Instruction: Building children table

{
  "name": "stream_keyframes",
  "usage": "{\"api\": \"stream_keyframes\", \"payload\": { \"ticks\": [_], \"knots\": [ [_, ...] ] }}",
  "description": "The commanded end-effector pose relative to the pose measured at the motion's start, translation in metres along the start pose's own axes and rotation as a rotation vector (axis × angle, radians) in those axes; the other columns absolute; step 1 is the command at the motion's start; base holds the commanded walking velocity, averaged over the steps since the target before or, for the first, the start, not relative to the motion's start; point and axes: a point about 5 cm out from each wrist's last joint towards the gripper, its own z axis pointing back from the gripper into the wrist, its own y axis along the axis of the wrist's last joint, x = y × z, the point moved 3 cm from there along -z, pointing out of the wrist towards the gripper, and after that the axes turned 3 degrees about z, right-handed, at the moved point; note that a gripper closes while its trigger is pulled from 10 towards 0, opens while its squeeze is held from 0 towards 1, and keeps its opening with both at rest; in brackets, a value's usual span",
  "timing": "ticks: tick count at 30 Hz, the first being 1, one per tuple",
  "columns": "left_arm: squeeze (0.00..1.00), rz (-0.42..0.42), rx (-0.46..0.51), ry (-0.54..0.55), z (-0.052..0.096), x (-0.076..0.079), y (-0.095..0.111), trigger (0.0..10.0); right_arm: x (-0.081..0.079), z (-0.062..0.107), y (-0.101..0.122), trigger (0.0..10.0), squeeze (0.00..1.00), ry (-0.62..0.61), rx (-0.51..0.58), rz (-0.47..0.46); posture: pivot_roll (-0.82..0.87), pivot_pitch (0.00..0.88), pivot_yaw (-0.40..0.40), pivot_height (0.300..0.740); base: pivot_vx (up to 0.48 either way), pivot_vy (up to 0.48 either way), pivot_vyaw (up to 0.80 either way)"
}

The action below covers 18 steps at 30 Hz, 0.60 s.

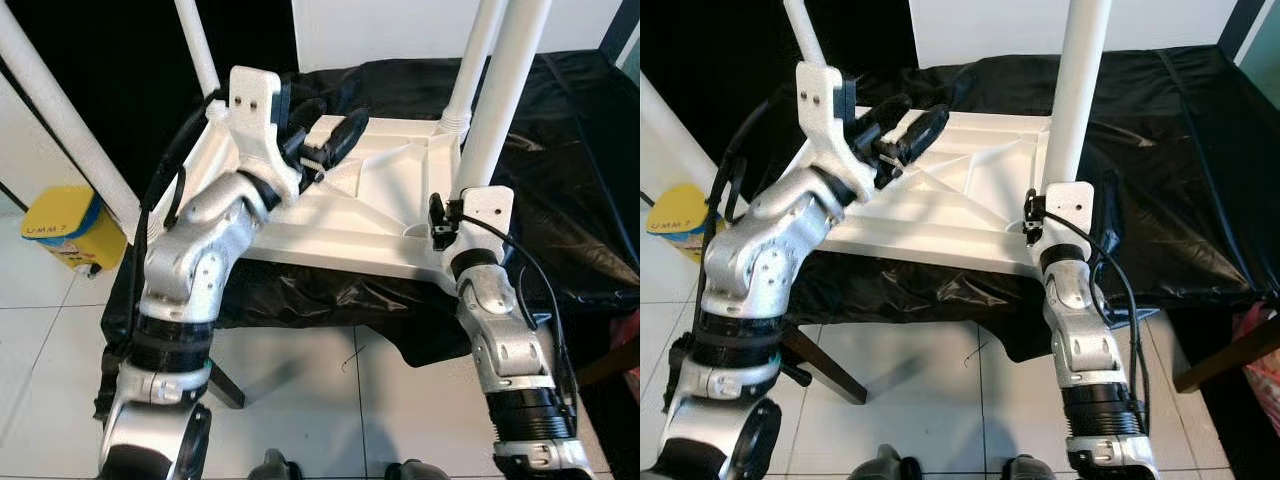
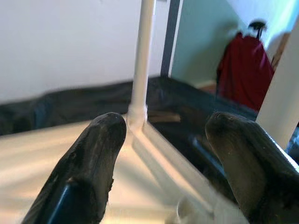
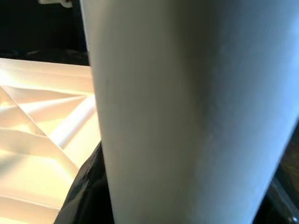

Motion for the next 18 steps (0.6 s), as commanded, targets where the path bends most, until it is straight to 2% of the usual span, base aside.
{"api": "stream_keyframes", "payload": {
  "ticks": [1, 18],
  "knots": [
    [0.00, -0.037, -0.035, -0.069, 0.005, 0.008, -0.010, 10.0, 0.007, 0.004, 0.004, 10.0, 0.00, -0.005, 0.032, -0.010, -0.05, 0.137, 0.078, 0.740, 0.000, 0.000, 0.00],
    [0.00, -0.120, -0.097, -0.134, 0.018, 0.021, -0.029, 10.0, 0.008, 0.017, -0.009, 10.0, 0.00, 0.036, 0.016, -0.017, -0.04, 0.140, 0.082, 0.740, 0.000, 0.000, 0.00]
  ]
}}
